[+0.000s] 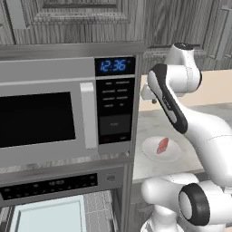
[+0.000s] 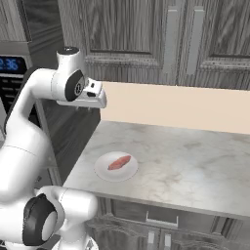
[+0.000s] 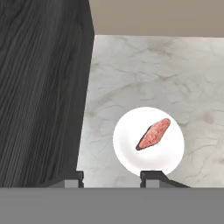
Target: Place the steak on the top rack of the oven.
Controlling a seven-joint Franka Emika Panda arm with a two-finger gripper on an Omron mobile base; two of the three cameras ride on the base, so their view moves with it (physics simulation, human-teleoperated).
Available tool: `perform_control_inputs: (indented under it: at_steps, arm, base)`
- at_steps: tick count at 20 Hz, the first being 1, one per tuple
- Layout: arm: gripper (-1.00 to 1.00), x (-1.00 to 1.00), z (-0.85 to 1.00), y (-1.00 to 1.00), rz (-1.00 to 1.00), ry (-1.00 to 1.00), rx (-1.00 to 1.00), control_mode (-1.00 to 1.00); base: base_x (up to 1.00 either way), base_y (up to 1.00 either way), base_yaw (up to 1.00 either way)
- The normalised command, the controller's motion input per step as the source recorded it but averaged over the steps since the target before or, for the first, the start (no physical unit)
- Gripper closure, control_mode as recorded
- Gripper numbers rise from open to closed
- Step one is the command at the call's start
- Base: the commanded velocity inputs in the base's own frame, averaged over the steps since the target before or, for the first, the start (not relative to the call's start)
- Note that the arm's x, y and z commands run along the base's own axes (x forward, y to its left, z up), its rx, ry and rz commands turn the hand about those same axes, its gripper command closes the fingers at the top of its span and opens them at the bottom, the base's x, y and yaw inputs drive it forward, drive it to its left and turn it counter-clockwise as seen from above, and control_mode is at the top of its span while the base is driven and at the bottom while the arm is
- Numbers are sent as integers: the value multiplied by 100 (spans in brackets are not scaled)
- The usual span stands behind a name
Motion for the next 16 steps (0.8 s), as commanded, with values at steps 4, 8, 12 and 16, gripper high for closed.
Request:
perform_control_inputs:
  at_steps: [4, 8, 12, 16]
  arm:
    - [-100, -14, -22, -9, -6, 0, 0, -100]
    - [-100, -18, -62, -20, -15, 0, 0, -100]
    - [-100, -11, -84, -66, -23, -3, 7, -100]
    - [-100, 0, -98, -46, -16, 2, 7, -100]
  base:
    - [0, 0, 0]
    - [0, 0, 0]
    - [0, 0, 0]
    - [0, 0, 0]
